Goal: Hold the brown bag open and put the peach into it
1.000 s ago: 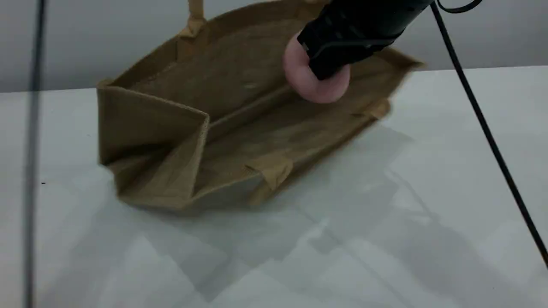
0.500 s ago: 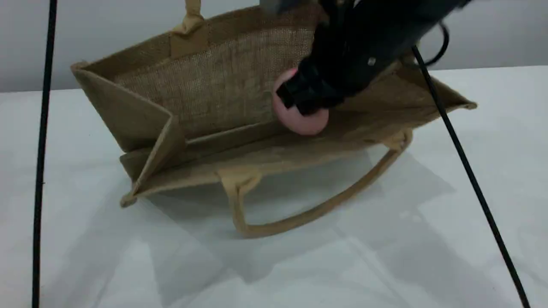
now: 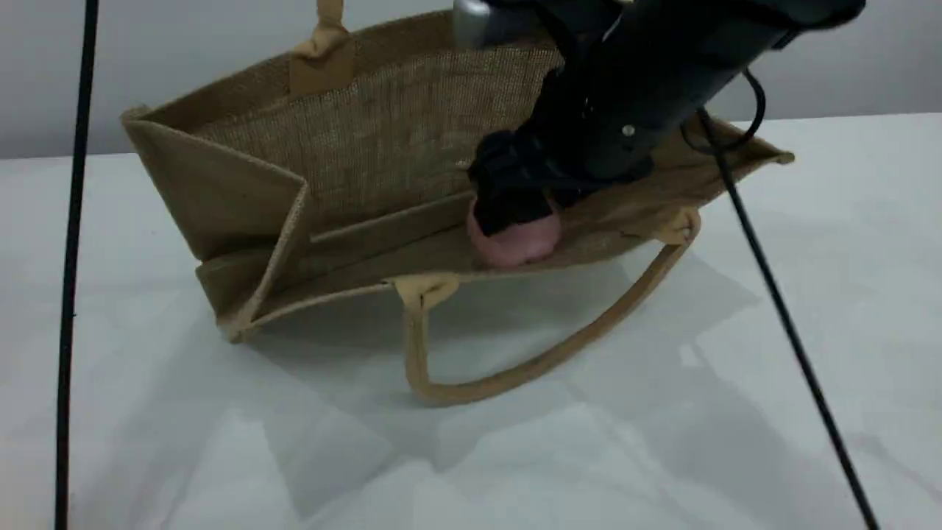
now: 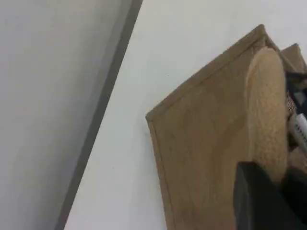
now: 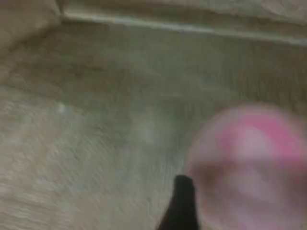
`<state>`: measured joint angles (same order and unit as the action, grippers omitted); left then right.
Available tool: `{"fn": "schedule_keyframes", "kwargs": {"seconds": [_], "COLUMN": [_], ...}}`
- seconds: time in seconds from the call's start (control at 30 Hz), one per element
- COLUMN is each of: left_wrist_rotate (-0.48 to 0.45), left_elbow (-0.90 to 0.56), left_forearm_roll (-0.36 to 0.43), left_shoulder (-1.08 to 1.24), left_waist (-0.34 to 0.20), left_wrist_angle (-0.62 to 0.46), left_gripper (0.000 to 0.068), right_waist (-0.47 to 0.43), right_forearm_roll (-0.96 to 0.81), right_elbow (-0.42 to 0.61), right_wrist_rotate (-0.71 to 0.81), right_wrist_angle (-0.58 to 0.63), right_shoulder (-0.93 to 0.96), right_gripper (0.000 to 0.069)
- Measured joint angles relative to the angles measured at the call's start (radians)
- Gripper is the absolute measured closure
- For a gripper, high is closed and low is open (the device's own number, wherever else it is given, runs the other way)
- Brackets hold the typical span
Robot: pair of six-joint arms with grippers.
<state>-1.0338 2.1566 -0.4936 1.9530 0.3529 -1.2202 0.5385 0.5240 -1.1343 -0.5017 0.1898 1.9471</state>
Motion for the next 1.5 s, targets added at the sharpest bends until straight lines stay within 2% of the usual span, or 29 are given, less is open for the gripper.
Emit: {"fn": "schedule_keyframes", "kwargs": {"seconds": [0.1,0.37,0.53,0.9,1.0,1.17,1.27,1.4,1.5], "left_wrist_rotate": [0.0,0.01,0.023,0.022,0.023,0.022,0.054,0.15,0.25], "left_elbow": [0.0,0.0,0.0,0.0,0.0,0.0,0.001,0.006,0.009], "left_forearm_roll": [0.0,0.0,0.0,-0.006,-0.014,-0.012,0.001,0.055,0.129], "left_shoulder": [0.0,0.0,0.0,0.0,0.0,0.0,-0.001,-0.02,-0.057], "left_waist": [0.0,0.0,0.0,0.0,0.0,0.0,-0.001,-0.002,-0.002], "left_wrist_angle": [0.0,-0.001,-0.001,-0.001,0.001,0.002,0.001,0.0,0.0], "left_gripper": [0.0583,0.0583,0.0583,0.057,0.0507,0.0303,0.0223,0.0195,0.0192], "right_waist": [0.0,-0.055,-0.159,-0.401,-0.412,-0.411,-0.411,-0.411,-0.411], "right_forearm_roll": [0.0,-0.062,-0.062,-0.061,-0.061,-0.06,-0.067,-0.096,-0.103], "right_elbow": [0.0,0.0,0.0,0.0,0.0,0.0,0.0,-0.002,-0.002], "right_wrist_rotate": [0.0,0.005,0.012,0.012,0.012,0.011,0.011,0.011,0.014], "right_wrist_angle": [0.025,0.137,0.208,0.225,0.228,0.246,0.272,0.326,0.383], "right_shoulder": [-0.046,-0.195,-0.298,-0.477,-0.486,-0.499,-0.529,-0.598,-0.667], "right_gripper": [0.0067,0.0104,0.0106,0.0106,0.0106,0.0106,0.0106,0.0106,0.0106]}}
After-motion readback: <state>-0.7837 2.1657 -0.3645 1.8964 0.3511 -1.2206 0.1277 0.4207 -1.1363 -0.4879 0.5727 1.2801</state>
